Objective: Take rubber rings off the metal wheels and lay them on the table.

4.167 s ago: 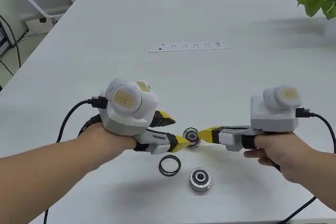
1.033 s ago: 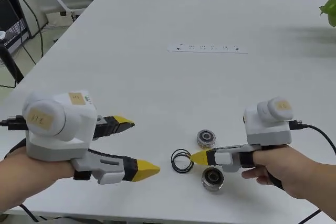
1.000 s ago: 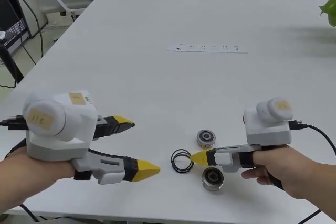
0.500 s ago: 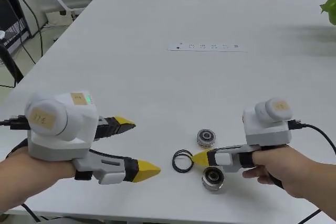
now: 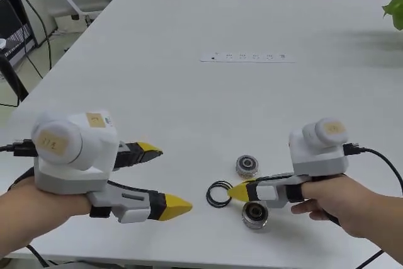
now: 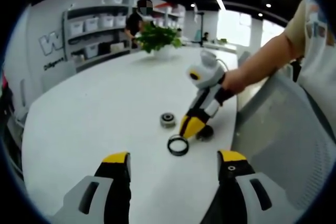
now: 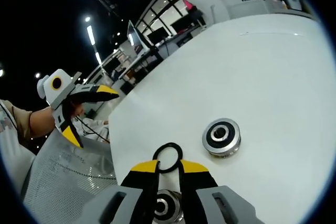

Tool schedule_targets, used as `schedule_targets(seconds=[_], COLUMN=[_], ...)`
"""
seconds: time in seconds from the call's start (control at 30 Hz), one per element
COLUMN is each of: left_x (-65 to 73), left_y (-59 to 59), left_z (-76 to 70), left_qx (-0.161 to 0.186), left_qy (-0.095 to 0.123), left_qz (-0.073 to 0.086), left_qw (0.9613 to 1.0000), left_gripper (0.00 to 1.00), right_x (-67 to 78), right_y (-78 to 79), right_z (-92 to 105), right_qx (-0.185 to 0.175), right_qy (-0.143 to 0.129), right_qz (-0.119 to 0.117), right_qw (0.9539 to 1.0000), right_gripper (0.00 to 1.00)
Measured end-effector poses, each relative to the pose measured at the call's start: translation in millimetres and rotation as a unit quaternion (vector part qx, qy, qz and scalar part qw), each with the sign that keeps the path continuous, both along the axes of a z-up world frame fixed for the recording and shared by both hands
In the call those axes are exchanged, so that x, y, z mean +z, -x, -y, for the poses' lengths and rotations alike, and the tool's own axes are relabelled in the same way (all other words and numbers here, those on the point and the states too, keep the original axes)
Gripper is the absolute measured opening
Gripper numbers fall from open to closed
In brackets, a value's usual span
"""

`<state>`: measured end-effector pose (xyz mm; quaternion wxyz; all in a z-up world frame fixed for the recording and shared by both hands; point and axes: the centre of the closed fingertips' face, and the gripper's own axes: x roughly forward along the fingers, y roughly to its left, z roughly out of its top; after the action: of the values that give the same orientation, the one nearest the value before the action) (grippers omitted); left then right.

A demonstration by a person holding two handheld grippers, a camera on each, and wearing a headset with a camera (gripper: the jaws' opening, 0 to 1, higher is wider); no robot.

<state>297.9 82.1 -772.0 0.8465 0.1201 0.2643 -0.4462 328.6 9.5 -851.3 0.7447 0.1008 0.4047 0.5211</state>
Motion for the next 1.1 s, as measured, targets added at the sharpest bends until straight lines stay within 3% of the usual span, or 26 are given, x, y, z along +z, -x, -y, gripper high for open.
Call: schedule_targets(seconds=[0.7, 1.1], left_x=[2.1, 3.8], left_y=[3.3, 4.7], left_z=[1.7, 3.9], left_qx=[-0.006, -0.008], left_qy=[-0.004, -0.002], left_qz=[-0.001, -0.002], left_qw=[1.0000, 1.0000], left_gripper=[0.67, 0.68], right_x=[4.3, 11.1], right_y=[17.1, 14.5], right_z=[-9.9, -0.4], right_qx=[0.066, 0.062], right_qy=[0.031, 0.035], right_qz=[0.055, 0.072], right_qw=[0.9958, 0.9949], right_gripper=[0.31, 0.39])
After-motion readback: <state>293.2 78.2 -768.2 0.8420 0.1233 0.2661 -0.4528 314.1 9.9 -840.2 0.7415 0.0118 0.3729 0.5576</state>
